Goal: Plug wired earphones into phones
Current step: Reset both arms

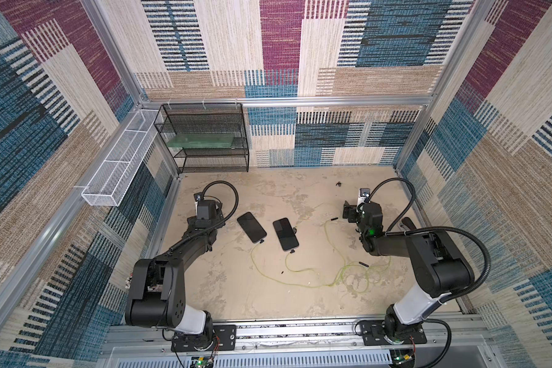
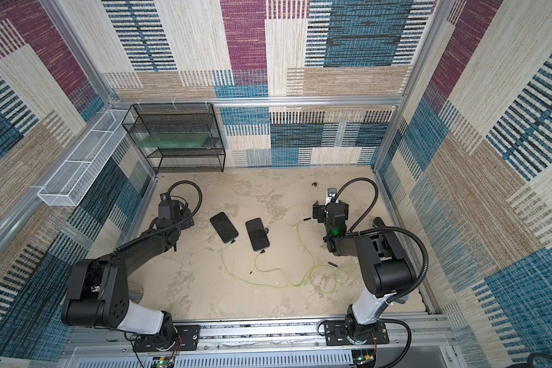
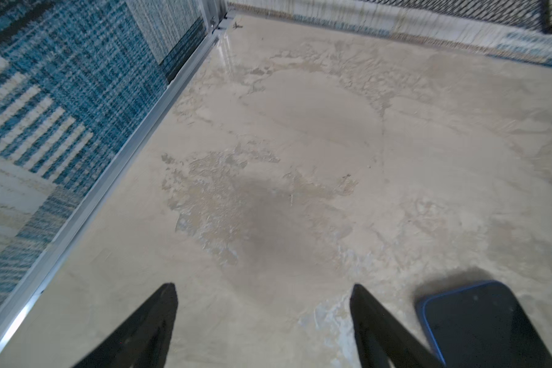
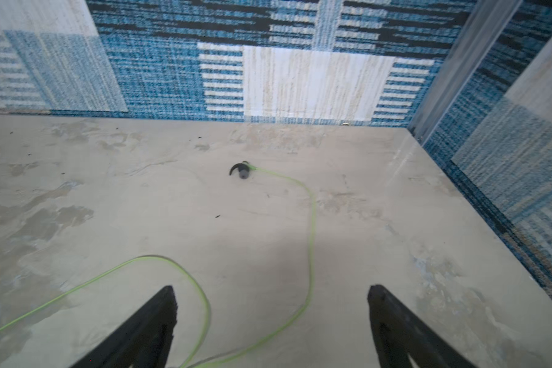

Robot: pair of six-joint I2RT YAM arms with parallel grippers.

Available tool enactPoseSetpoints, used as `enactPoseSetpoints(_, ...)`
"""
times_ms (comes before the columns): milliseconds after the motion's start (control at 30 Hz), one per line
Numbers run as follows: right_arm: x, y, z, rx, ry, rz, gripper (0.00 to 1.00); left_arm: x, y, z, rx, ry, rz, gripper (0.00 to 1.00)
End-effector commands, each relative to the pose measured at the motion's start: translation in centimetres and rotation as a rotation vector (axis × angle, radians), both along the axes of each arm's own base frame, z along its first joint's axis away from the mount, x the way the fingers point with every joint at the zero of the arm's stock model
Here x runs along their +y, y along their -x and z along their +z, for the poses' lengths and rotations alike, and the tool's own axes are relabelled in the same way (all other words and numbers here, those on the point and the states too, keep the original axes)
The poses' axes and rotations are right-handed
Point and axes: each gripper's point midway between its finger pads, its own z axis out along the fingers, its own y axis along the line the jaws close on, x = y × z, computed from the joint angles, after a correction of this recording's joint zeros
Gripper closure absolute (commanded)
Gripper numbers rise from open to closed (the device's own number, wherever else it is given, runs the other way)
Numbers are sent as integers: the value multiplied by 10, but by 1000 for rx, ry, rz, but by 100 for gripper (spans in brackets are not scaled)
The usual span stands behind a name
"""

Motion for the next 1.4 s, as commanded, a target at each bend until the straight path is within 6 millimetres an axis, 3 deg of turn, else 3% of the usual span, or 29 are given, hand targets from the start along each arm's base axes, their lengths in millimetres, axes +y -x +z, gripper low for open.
enactPoseSetpoints(0, 1, -8, 46, -207, -26, -4, 5, -8, -18, 26, -102, -10, -77, 16)
enactPoseSetpoints(200, 3, -17, 42, -157, -18, 30, 5, -8, -19, 27, -105, -34, -109, 16)
enactPoseSetpoints(300, 4, -6, 48, -123, -58, 31, 5, -13, -12, 26, -105, -8, -130, 16)
enactPoseSetpoints(433, 4, 22, 68, -252, -53, 66, 5, -6, -3, 27, -111, -35, -98, 16)
enactPoseSetpoints(533, 10, 29, 83, -293, -28, 91, 5, -4, 5, 26, -96, -55, -102, 17)
enactPoseSetpoints(600, 12, 24, 84, -200, -32, 80, 5, -1, 11, 19, -80, -71, -92, 17)
enactPoseSetpoints(733, -8, 39, 62, -120, 37, 25, 5, 2, 19, -6, -91, -59, -68, 17)
enactPoseSetpoints(833, -28, 60, 44, -120, -33, -2, 5, 8, 19, -7, -87, -82, -42, 17)
enactPoseSetpoints(933, -37, 82, 57, -262, -46, 4, 5, 12, 18, -2, -139, -107, -41, 16)
enactPoseSetpoints(1033, -50, 78, 53, -258, -117, -21, 5, 19, 16, -4, -214, -109, -12, 14)
enactPoseSetpoints(1100, -52, 82, 39, -265, -127, -22, 5, 14, 15, -6, -189, -95, -39, 14)
enactPoseSetpoints(1167, -48, 82, 43, -321, -93, 15, 5, 10, 12, -7, -202, -101, -69, 14)
enactPoseSetpoints(1233, -57, 72, 31, -213, -148, -41, 5, 5, 8, -10, -176, -88, -102, 14)
enactPoseSetpoints(1367, -53, 73, 34, -250, -124, -2, 5, 0, 6, -11, -173, -85, -134, 13)
